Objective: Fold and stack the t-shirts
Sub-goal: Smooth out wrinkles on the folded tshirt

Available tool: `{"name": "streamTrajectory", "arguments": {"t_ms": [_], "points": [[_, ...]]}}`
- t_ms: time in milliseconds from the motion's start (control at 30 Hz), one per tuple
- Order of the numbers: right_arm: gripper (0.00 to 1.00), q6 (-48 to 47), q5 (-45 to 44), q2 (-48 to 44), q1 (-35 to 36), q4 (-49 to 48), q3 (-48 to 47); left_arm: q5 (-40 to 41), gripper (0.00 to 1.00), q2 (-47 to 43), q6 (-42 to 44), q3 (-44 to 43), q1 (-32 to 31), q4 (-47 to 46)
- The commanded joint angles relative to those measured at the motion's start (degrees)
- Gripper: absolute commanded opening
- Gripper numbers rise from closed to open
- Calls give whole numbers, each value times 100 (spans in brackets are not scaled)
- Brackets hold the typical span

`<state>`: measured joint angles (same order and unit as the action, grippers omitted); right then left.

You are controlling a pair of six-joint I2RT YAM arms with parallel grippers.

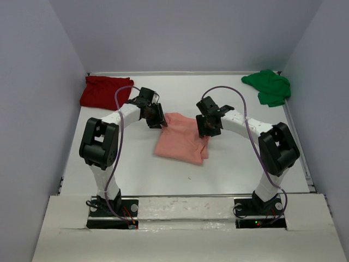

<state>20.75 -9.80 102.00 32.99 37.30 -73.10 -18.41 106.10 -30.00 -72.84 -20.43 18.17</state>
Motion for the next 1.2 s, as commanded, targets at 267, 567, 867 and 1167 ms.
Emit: {"name": "streamTrajectory", "arguments": {"t_ms": [267, 567, 867, 1167], "points": [[57, -45, 57, -233, -30, -65, -55, 110, 45, 112, 117, -441, 4, 116], [57, -27, 22, -215, -30, -56, -38, 31, 43, 174, 135, -468, 3, 99], [56, -10, 40, -189, -83, -65, -38, -4, 18, 191, 117, -442, 3, 55], [57, 8, 40, -277, -83, -56, 33, -66, 3, 270, 99, -486, 3, 46]]}}
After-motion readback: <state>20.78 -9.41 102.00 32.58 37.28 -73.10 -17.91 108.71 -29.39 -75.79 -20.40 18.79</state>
